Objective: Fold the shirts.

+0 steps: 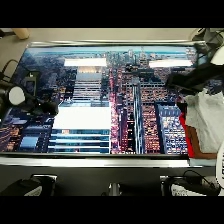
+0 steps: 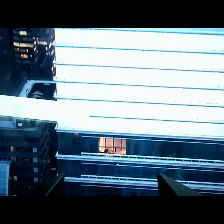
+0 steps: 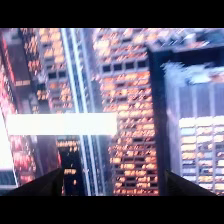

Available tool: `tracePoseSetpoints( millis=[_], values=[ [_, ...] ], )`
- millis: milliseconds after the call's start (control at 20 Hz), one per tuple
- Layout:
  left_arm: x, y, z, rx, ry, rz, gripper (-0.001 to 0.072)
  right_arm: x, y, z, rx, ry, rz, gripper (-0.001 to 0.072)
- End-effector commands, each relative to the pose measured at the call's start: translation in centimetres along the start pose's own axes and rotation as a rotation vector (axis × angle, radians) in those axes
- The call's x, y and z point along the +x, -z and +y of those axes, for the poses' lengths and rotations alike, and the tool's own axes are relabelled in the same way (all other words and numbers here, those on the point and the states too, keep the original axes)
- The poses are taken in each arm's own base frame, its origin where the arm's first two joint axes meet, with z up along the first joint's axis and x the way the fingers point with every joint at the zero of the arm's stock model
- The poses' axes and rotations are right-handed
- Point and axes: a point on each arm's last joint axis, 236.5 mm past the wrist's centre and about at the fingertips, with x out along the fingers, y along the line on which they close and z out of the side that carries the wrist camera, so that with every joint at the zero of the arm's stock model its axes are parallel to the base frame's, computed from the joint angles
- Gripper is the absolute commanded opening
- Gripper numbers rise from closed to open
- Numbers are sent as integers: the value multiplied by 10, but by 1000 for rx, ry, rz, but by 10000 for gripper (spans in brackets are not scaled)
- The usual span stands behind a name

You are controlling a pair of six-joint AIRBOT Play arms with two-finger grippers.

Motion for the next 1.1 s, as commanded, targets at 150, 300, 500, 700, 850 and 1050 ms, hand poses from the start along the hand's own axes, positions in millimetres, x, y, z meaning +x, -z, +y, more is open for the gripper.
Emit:
tracePoseSetpoints(
  millis=[150,300,500,700,850,1050],
  values=[
    [-1,18,-3,-73,2,7,673,20,23,16,-1,-6,130,664],
    [-1,18,-3,-73,2,7,673,21,23,16,1,-8,129,664],
    [-1,17,-4,-73,2,4,673,21,23,16,1,-8,129,664],
    [-1,17,-4,-73,2,4,673,21,23,16,1,-8,129,664],
    [-1,17,-4,-73,2,4,673,21,23,16,1,-8,129,664],
    [-1,17,-4,-73,2,4,674,21,23,16,1,-8,129,664]
  ],
)
